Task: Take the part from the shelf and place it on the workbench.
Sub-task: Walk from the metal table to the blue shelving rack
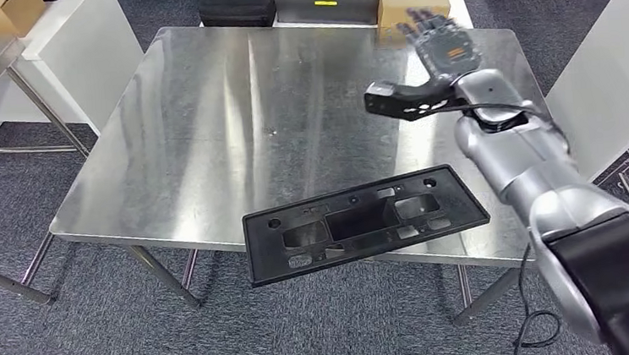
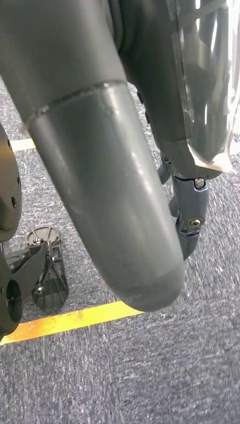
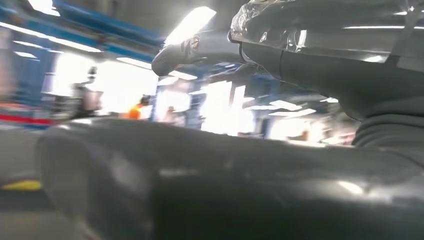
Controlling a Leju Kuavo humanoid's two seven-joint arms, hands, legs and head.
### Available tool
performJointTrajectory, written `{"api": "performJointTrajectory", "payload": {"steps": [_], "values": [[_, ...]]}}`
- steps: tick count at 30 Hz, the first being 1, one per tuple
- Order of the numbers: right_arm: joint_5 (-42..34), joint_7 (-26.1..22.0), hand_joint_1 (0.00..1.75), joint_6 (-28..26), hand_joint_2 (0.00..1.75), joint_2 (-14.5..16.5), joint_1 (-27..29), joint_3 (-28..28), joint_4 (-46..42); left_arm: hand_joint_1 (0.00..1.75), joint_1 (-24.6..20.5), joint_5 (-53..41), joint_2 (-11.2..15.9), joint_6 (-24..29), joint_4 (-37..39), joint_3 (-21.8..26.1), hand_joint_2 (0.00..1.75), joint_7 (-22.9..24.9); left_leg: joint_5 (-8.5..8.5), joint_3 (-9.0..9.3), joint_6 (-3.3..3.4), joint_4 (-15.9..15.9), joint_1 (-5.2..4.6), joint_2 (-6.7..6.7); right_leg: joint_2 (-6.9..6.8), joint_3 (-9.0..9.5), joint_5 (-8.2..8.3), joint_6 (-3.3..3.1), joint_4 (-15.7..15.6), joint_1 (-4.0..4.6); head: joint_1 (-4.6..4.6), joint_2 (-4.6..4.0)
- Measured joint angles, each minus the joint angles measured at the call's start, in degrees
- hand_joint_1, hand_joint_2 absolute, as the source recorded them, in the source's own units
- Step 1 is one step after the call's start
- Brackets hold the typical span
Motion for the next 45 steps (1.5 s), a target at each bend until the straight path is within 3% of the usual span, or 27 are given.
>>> {"api": "performJointTrajectory", "payload": {"steps": [8, 12, 15, 20, 25, 26, 28, 30, 33, 35, 37, 39, 42, 45], "values": [[-1.1, 1.8, 0.00, -0.1, 0.00, -13.5, -4.7, -2.8, 1.2, 0.00, 0.0, 1.2, -1.3, -0.5, 0.0, 1.6, 0.00, 0.5, -0.02, -0.04, 0.14, 0.0, -0.21, -0.26, -0.21, 0.07, 0.04, 0.08, 0.0, -0.15, 0.01, 0.00], [-4.6, 0.9, 0.00, -0.9, 0.00, -19.9, -4.4, -5.2, 0.8, 0.00, -0.1, 1.7, -2.1, -0.3, 0.0, 2.3, 0.00, 0.2, -0.04, 0.02, 0.30, 0.1, -0.21, -0.30, -0.32, 0.05, -0.01, 0.17, -0.1, -0.24, -0.03, 0.00], [-10.1, -0.7, 0.00, -1.1, 0.00, -27.1, -1.6, -8.1, -1.9, 0.00, -0.1, 2.4, -2.8, 0.5, 0.0, 3.1, 0.00, -0.4, -0.09, 0.06, 0.50, 0.1, -0.19, -0.75, -0.78, 0.24, -0.21, 0.47, -0.1, -0.25, -0.01, 0.00], [-21.6, 0.0, 0.00, -0.4, 0.00, -41.1, 11.7, -13.9, -13.4, 0.00, 0.0, 2.9, -3.3, 1.1, 0.0, 4.5, 0.00, -0.9, -0.33, 0.06, 0.89, 0.1, -0.41, -1.31, -1.27, 0.77, -0.44, 0.89, -0.2, -0.16, 0.20, 0.00], [-25.6, 3.8, 0.00, -0.5, 0.00, -49.5, 23.1, -17.7, -22.0, 0.00, -0.5, 3.0, -3.3, 1.3, 0.0, 5.2, 0.00, -1.1, -0.67, 0.52, 1.20, 0.2, -0.52, -0.59, -0.56, 0.57, -0.58, 1.07, -0.3, -0.34, 0.12, 0.00], [-27.8, 4.9, 0.00, -1.5, 0.00, -52.0, 29.2, -19.4, -24.8, 0.00, -0.7, 3.0, -3.4, 1.3, 0.0, 5.3, 0.00, -1.0, -0.85, 0.70, 1.19, 0.2, -0.32, -0.98, -0.96, 0.86, -0.85, 1.11, -0.4, -0.23, 0.15, 0.00], [-29.7, 5.1, 0.00, -1.9, 0.00, -56.1, 46.7, -26.1, -32.3, 0.00, -0.6, 3.0, -3.6, 1.4, 0.0, 5.6, 0.00, -0.6, -1.33, 1.13, 0.97, 0.3, 0.14, -2.14, -2.07, 2.16, -1.42, 1.15, -0.8, 0.38, 0.49, 0.00], [-24.7, 0.1, 0.00, 2.7, 0.00, -54.2, 62.6, -37.9, -42.1, 0.00, -0.1, 2.9, -3.9, 1.4, 0.0, 6.1, 0.00, 0.3, -1.72, 1.53, 0.74, 0.4, 0.31, -2.58, -2.46, 3.28, -1.63, 1.05, -1.1, 0.83, 0.93, 0.00], [-15.8, -9.2, 0.00, 10.9, 0.00, -45.1, 76.0, -61.0, -55.1, 0.00, -0.3, 2.6, -4.3, 1.5, 0.1, 6.7, 0.00, 1.0, -1.82, 1.86, 0.99, 0.4, -0.03, -2.57, -2.47, 3.05, -1.93, 1.24, -1.0, 0.17, 0.84, 0.00], [-12.5, -11.4, 0.00, 14.2, 0.00, -40.0, 79.0, -76.8, -60.4, 0.00, -0.3, 2.4, -4.4, 1.5, 0.1, 7.0, 0.00, 1.2, -1.86, 1.89, 1.05, 0.3, -0.23, -3.07, -2.97, 2.99, -2.27, 1.34, -1.0, -0.20, 0.81, 0.00], [-9.9, -13.4, 0.00, 16.7, 0.00, -35.9, 80.2, -89.4, -65.0, 0.00, -0.2, 2.3, -4.4, 1.5, 0.1, 7.2, 0.00, 1.8, -1.96, 1.90, 0.94, 0.2, -0.24, -3.17, -3.09, 3.07, -2.36, 1.28, -1.0, -0.22, 0.84, 0.00], [-7.5, -18.7, 0.00, 19.5, 0.00, -30.7, 81.1, -97.0, -70.8, 0.00, -0.2, 2.3, -4.7, 1.6, 0.1, 7.4, 0.00, 2.9, -2.20, 2.07, 0.83, 0.2, -0.21, -2.67, -2.59, 3.02, -2.37, 1.26, -1.0, -0.16, 0.84, 0.00], [-4.5, -30.8, 0.00, 22.4, 0.00, -18.9, 80.4, -106.2, -80.0, 0.00, -0.4, 2.5, -5.2, 2.1, 0.1, 8.1, 0.00, 3.6, -2.60, 2.50, 0.80, 0.2, -0.21, -1.67, -1.63, 3.08, -2.43, 1.19, -1.0, -0.18, 0.79, 0.00], [-3.0, -35.7, 0.00, 17.8, 0.00, -6.5, 80.6, -114.0, -85.7, 0.00, -0.6, 2.8, -5.6, 2.5, 0.1, 8.7, 0.00, 3.6, -2.79, 2.68, 0.65, 0.2, -0.13, -1.31, -1.29, 3.22, -2.52, 1.05, -1.0, -0.06, 0.80, 0.00]]}}
